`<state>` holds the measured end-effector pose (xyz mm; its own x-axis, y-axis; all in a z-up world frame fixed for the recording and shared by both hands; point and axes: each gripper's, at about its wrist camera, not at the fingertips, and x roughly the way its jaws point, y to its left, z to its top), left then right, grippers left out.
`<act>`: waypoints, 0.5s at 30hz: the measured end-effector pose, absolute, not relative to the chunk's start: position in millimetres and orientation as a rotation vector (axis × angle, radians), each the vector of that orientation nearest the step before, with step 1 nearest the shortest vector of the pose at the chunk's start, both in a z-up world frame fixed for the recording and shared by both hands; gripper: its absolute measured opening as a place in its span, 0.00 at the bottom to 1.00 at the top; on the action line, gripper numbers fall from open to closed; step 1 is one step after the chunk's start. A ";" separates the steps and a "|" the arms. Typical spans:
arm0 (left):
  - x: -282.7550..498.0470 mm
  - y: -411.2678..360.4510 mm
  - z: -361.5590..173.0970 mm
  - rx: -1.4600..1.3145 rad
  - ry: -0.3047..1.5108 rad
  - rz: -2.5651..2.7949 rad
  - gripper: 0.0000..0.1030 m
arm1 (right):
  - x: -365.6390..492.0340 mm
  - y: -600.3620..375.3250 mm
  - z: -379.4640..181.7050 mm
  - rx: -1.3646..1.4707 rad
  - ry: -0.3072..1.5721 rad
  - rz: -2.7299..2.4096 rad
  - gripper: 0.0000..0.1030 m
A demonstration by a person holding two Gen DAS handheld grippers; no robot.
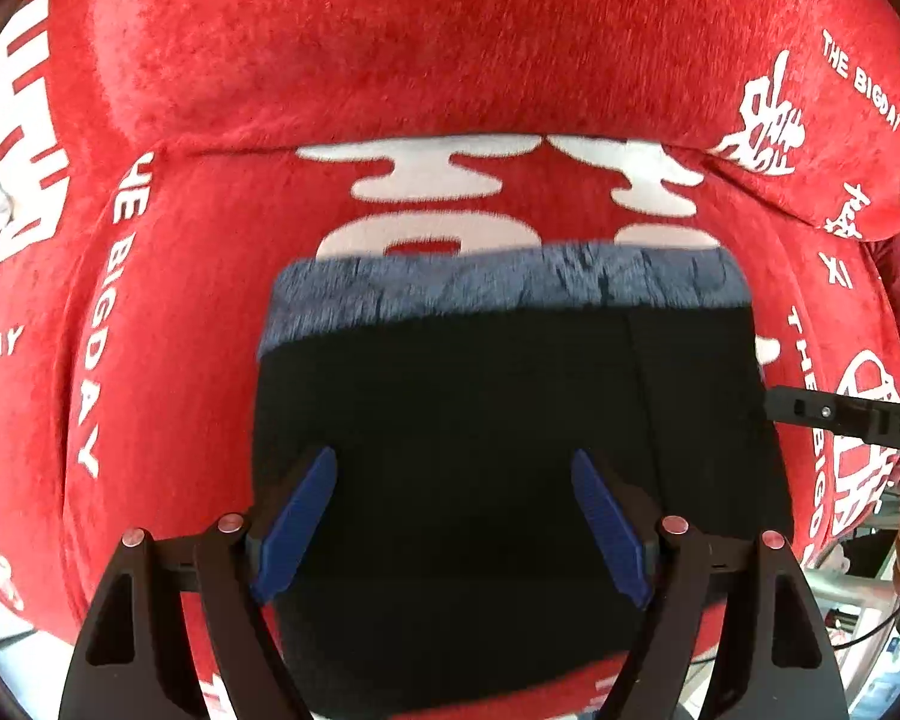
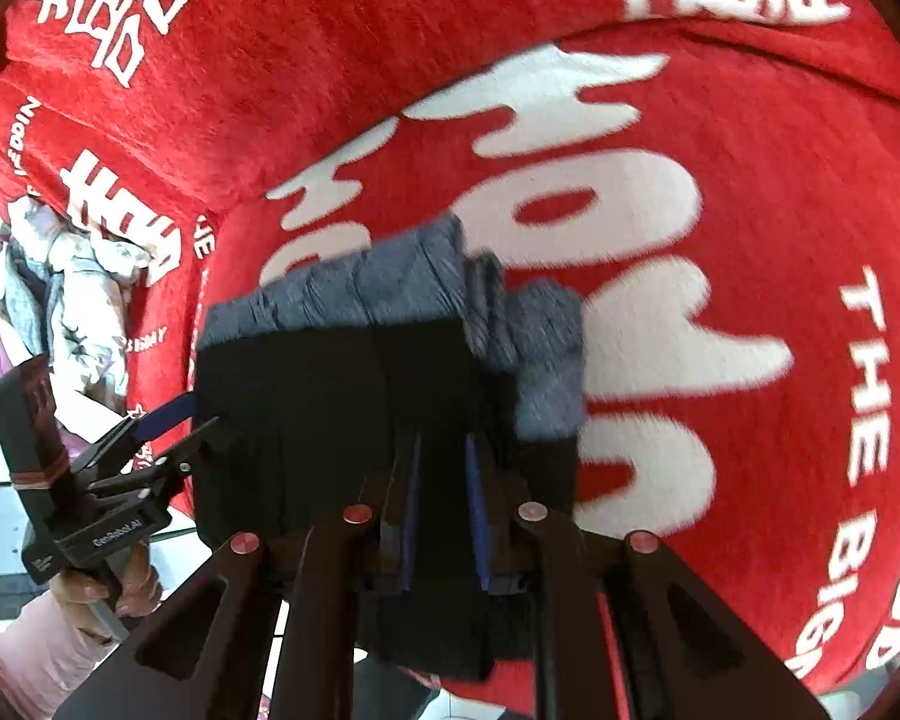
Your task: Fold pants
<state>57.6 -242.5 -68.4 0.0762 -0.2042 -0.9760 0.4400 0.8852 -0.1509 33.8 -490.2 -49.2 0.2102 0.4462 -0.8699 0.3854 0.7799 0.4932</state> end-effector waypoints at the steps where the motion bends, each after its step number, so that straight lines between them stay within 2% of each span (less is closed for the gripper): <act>1: 52.4 -240.4 -67.0 0.208 1.428 -0.478 0.79 | 27.6 -490.8 -48.5 0.745 1.406 0.036 0.22; 8: 22.4 -236.1 -58.3 0.298 1.492 -0.427 0.79 | -12.6 -486.2 -45.7 0.792 1.462 -0.037 0.29; 11: 11.7 -236.4 -45.6 0.324 1.485 -0.416 0.80 | -21.3 -479.3 -37.3 0.775 1.477 -0.064 0.51; 12: 8.1 -236.3 -39.1 0.327 1.482 -0.416 0.91 | -23.2 -476.5 -33.2 0.759 1.479 -0.078 0.62; 13: 6.1 -236.0 -33.9 0.327 1.479 -0.416 1.00 | -24.6 -473.9 -29.0 0.745 1.481 -0.090 0.68; 15: 3.3 -235.9 -22.9 0.333 1.471 -0.420 1.00 | -27.2 -470.1 -19.8 0.731 1.478 -0.109 0.72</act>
<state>3.3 -235.9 -22.9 0.0506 -0.0696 -0.9963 0.4667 0.8836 -0.0381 -27.2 -470.1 -19.8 0.1297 0.3622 -0.9230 0.4936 0.7838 0.3769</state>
